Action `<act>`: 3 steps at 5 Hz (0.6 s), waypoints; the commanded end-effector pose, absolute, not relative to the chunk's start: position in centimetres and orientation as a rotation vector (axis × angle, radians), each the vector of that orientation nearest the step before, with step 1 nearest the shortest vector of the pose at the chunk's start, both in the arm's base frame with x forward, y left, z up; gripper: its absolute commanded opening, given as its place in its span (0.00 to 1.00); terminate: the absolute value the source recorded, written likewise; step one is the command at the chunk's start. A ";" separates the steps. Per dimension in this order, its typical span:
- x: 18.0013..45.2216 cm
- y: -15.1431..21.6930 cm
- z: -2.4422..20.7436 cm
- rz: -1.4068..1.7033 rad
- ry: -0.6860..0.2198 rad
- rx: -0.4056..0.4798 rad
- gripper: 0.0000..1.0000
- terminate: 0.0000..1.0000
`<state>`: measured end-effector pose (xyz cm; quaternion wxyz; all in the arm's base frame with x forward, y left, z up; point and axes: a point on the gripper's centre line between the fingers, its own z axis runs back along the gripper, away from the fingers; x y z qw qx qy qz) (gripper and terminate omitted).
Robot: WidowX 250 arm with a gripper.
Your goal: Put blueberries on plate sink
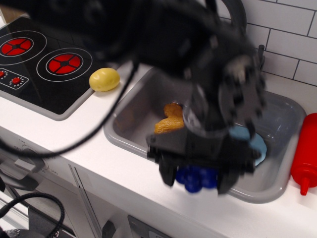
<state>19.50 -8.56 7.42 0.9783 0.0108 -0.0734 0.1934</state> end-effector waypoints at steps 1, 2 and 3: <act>25.8 -6.6 8.1 0.580 -0.229 0.014 0.00 0.00; 28.2 -7.2 7.3 0.612 -0.213 -0.007 0.00 0.00; 29.7 -8.5 6.2 0.619 -0.193 -0.006 0.00 0.00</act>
